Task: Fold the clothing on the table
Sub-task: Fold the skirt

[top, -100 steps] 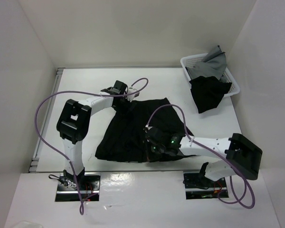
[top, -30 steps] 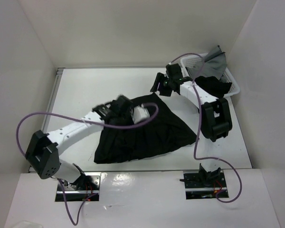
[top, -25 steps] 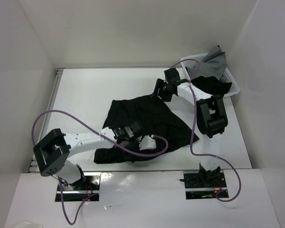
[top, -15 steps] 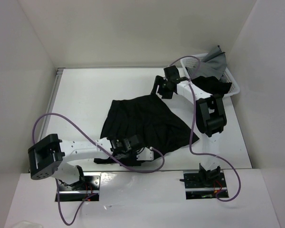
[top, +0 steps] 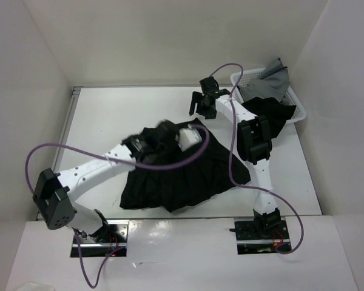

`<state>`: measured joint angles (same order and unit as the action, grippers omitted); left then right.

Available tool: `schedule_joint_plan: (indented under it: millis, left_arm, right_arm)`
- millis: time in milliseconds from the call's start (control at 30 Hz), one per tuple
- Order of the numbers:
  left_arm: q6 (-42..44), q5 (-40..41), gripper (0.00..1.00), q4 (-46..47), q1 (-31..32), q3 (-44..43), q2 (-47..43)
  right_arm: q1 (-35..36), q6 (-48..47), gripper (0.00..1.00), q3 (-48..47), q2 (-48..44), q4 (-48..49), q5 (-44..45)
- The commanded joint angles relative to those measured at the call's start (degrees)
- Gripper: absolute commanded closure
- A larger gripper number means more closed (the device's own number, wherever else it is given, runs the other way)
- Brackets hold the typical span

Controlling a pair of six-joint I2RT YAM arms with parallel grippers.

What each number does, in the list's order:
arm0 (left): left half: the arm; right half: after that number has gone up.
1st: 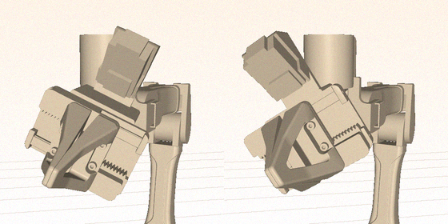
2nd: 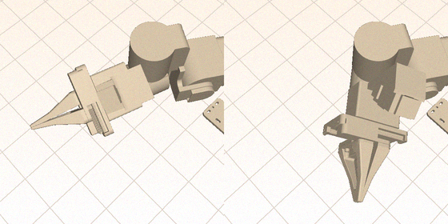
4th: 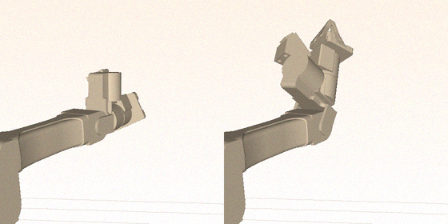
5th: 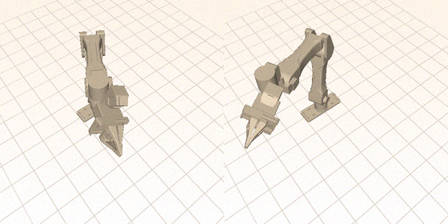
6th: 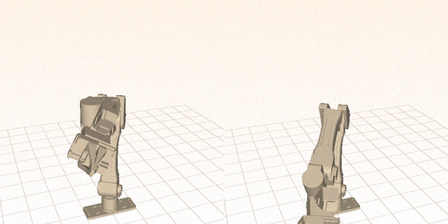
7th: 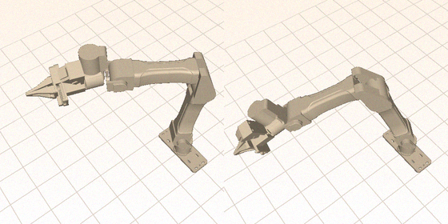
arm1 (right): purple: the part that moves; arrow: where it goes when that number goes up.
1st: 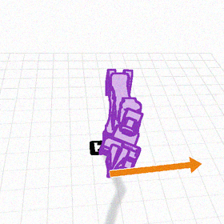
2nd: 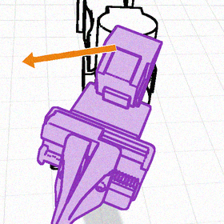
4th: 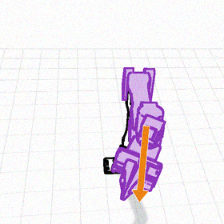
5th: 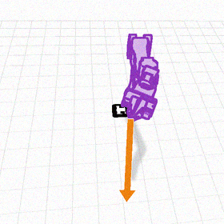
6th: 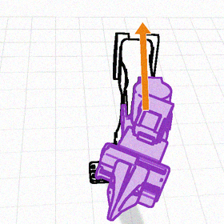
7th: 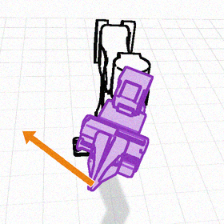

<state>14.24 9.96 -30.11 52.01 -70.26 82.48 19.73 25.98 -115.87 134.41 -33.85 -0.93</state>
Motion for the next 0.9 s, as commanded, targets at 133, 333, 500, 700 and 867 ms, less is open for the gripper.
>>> schedule_joint_plan:
  millis: [133, 333, 500, 700, 867]
  left_arm:
    - [0.7, -16.5, 0.07, 0.7, -28.9, -6.2, 13.1]
    - [-1.1, -17.6, 0.05, 3.3, -35.0, -11.6, 25.5]
    - [-3.0, -26.6, 0.04, 2.7, -40.1, -16.2, 31.8]
    - [1.1, -26.4, 0.2, 1.9, -38.7, -18.0, 38.4]
    - [-0.9, -32.0, 0.42, 3.4, -40.0, -19.0, 40.2]
  right_arm:
    - [0.3, -0.7, 0.17, 1.4, -1.0, -3.0, -1.9]
    - [0.9, -1.3, 0.18, 2.0, -1.0, -3.5, -3.1]
    - [0.9, -1.8, 0.22, 5.0, -2.4, -4.0, -4.2]
    - [0.4, -1.3, 0.49, 7.4, -2.1, -2.0, -6.4]
    - [-0.1, -0.1, 0.95, 8.6, -2.1, -0.8, -6.5]
